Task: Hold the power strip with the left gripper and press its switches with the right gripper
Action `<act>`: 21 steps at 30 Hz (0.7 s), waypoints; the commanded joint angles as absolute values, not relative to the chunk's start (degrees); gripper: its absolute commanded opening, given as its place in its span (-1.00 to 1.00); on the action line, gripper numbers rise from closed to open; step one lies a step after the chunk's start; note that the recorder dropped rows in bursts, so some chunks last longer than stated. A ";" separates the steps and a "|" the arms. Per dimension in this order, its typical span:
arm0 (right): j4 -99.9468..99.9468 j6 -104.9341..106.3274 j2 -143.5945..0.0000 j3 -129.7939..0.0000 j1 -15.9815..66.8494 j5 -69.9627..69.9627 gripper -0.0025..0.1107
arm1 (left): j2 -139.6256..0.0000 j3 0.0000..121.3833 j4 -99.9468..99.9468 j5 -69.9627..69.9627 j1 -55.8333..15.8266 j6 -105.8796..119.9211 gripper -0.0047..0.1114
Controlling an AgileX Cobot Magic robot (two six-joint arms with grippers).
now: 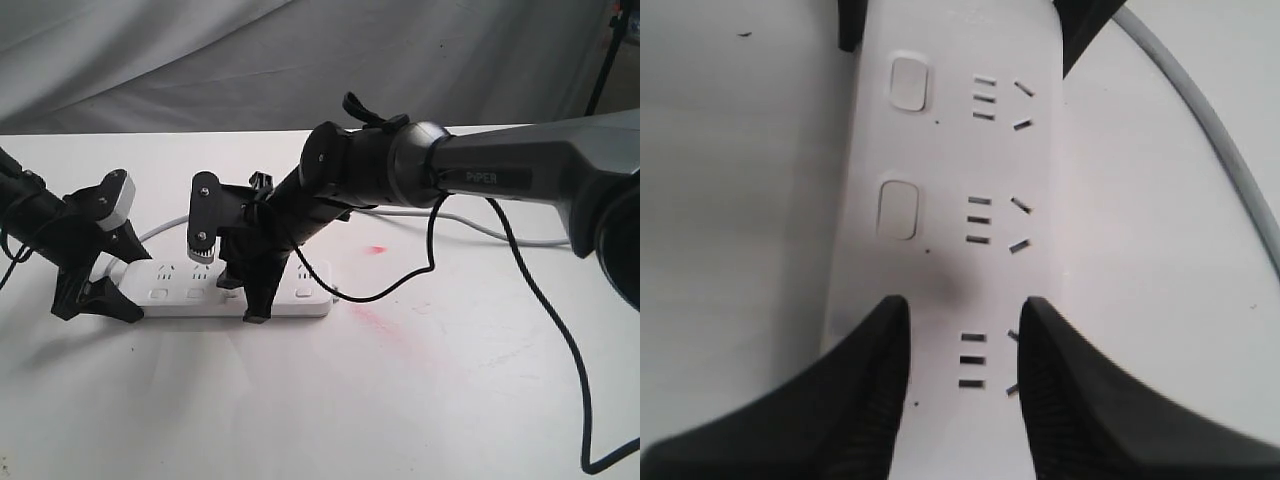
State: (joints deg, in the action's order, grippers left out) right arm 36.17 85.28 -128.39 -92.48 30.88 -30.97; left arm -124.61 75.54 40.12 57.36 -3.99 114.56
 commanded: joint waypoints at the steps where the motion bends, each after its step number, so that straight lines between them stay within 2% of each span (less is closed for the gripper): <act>1: 36.62 84.95 -128.38 -92.08 30.60 -30.39 -0.34 | -124.58 75.63 40.03 56.94 -4.10 114.11 0.21; 21: 36.81 85.19 -128.38 -90.43 30.60 -29.36 -0.34 | -124.58 75.63 40.03 56.94 -4.10 114.11 0.21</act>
State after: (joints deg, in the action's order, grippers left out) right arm 36.29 85.28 -128.48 -90.95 30.88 -29.35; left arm -124.61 75.54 40.12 57.36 -3.99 114.56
